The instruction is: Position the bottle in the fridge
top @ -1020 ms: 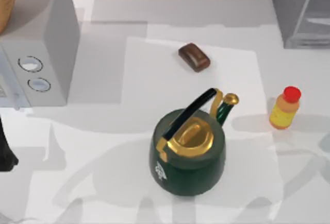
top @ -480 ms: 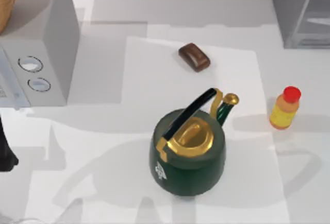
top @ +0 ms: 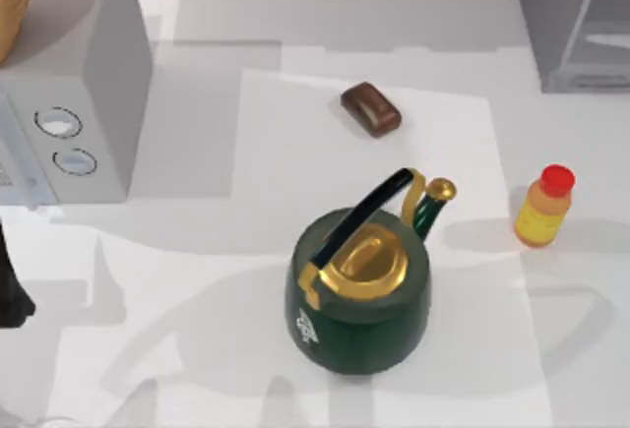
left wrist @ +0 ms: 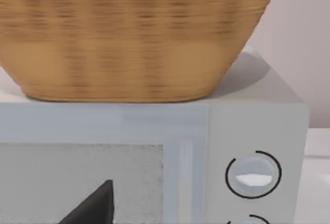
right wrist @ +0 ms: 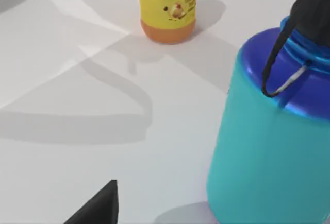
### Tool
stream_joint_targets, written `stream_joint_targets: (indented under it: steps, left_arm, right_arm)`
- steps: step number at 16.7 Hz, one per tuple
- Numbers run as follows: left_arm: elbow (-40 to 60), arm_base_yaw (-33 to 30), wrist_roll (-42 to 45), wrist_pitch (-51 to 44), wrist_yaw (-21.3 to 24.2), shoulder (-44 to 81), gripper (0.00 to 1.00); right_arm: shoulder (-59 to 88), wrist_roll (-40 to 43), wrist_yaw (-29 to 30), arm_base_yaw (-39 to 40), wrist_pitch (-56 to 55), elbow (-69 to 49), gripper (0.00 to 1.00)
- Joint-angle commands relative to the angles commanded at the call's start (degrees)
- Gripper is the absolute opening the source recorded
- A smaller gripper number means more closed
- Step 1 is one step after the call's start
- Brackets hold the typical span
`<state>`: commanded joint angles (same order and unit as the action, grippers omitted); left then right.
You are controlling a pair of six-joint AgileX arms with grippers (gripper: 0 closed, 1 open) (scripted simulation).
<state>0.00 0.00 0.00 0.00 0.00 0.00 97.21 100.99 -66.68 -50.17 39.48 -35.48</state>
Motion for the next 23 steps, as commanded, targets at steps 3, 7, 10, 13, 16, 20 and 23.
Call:
stream_joint_targets:
  steps: [3,7,10,13,16,20,23]
  left_arm:
    - [0.0,0.0,0.0,0.0,0.0,0.0,1.00]
    - [0.0,0.0,0.0,0.0,0.0,0.0,1.00]
    - [0.0,0.0,0.0,0.0,0.0,0.0,1.00]
    - [0.0,0.0,0.0,0.0,0.0,0.0,1.00]
    - [0.0,0.0,0.0,0.0,0.0,0.0,1.00]
    - [0.0,0.0,0.0,0.0,0.0,0.0,1.00]
    - [0.0,0.0,0.0,0.0,0.0,0.0,1.00]
  right_arm:
    - [-0.7,-2.0,-0.1,1.0,-1.9,0.0,1.00]
    - [-1.5,-12.2,-0.3,5.0,-11.9,1.0,1.00]
    - [-0.9,-21.2,0.1,8.5,-22.6,2.7,1.00]
    - [-0.1,-28.8,0.7,11.5,-32.8,5.1,1.00]
    - [0.3,-34.0,1.2,13.5,-40.0,7.4,1.00]
    - [0.4,-36.5,1.7,14.5,-43.8,8.7,1.00]
    - [0.4,-36.6,1.7,14.6,-44.0,8.8,1.00]
